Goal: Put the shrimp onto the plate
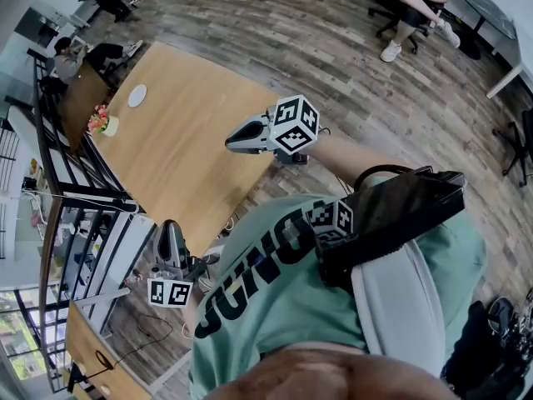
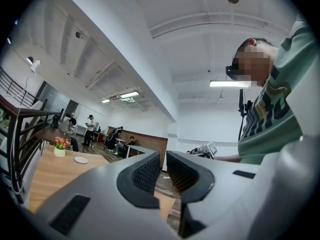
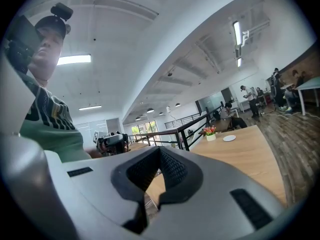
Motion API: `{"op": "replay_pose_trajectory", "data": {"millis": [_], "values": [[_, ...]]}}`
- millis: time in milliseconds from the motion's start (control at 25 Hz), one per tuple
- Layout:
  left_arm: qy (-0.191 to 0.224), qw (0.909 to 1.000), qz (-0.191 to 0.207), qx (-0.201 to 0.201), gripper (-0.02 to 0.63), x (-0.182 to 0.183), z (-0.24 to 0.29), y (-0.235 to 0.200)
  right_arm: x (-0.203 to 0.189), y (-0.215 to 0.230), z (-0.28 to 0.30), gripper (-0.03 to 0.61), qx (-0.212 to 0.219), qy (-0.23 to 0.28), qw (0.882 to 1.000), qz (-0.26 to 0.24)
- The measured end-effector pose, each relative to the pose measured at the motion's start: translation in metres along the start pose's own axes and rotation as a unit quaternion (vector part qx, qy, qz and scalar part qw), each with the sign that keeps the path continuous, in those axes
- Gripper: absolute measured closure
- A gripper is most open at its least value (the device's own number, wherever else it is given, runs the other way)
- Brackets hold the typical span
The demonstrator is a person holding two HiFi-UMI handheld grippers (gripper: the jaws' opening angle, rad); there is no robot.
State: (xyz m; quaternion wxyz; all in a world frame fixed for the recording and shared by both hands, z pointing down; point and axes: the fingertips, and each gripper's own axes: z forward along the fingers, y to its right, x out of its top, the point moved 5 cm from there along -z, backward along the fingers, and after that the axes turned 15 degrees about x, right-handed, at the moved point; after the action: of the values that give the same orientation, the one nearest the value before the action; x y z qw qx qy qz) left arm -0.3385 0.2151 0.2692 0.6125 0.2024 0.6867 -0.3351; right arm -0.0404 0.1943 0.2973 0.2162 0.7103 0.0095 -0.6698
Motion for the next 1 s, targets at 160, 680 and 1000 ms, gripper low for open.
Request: {"op": "replay_pose_trajectory", "data": {"millis": [160, 680, 1000], "values": [[0.001, 1.0, -0.003, -0.002, 0.566, 0.002, -0.001, 0.0, 0.003, -0.002, 0.001, 0.571, -0.001, -0.003, 1.0, 0.0], [0.008, 0.9998, -0.012, -0.012, 0.566, -0.007, 0.014, 0.003, 0.005, 0.002, -0.012, 0.571, -0.016, -0.021, 1.0, -0.016], [0.008, 0.9997, -0.013, -0.018, 0.566, -0.005, 0.02, 0.005, 0.008, 0.002, -0.016, 0.571, -0.02, -0.023, 0.999, -0.018]]}}
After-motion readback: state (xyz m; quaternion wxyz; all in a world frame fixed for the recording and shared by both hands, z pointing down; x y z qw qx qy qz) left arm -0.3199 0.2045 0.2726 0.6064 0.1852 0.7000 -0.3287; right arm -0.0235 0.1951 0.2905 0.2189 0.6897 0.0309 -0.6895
